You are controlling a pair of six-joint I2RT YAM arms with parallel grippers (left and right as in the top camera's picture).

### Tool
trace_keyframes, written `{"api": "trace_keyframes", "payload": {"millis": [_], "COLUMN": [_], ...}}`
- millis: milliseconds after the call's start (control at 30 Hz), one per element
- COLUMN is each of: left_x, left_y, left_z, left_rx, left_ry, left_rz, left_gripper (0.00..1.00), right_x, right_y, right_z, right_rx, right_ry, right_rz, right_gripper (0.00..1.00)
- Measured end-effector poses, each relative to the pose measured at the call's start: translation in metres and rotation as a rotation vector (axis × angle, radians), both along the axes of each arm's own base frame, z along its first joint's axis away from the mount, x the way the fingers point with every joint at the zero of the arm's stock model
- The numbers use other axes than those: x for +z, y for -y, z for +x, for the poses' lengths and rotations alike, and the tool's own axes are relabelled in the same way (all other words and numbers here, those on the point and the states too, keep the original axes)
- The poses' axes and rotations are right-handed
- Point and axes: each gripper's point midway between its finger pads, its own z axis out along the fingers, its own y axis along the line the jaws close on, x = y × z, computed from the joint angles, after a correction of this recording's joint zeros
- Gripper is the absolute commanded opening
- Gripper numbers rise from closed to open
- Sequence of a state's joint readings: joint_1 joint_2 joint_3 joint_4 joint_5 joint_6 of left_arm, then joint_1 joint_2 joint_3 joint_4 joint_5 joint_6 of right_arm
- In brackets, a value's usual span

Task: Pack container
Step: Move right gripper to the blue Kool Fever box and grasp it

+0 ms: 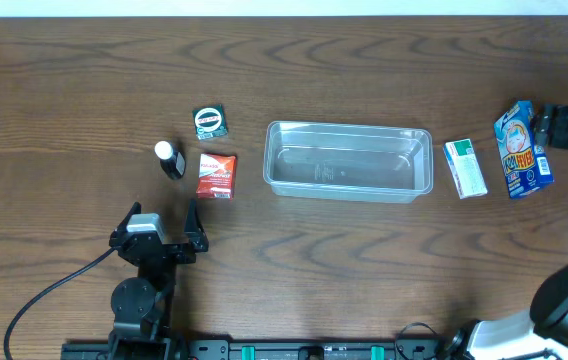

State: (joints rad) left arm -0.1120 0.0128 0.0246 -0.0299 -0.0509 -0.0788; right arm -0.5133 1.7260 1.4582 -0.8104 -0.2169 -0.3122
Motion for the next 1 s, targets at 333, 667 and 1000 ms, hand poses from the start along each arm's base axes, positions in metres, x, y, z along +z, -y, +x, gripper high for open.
{"api": "trace_keyframes", "payload": {"millis": [333,667,1000], "left_x": [0.000,0.000,0.000], "left_y": [0.000,0.000,0.000], "left_z": [0.000,0.000,0.000], "left_rx": [0.000,0.000,0.000], "left_ry": [0.000,0.000,0.000], "left_rz": [0.000,0.000,0.000], "left_gripper": [0.98,0.98,0.98], "right_x": [-0.065,-0.071,-0.072], "right_y": [-0.005,-0.005,-0.003], "right_z": [0.003,0.004,0.004], "right_rx": [0.045,0.067,0.065], "right_ry": [-0.129,-0.136,-0.140], "right_rz": [0.093,0.092,0.077], "right_gripper": [0.73,0.44,0.24]}}
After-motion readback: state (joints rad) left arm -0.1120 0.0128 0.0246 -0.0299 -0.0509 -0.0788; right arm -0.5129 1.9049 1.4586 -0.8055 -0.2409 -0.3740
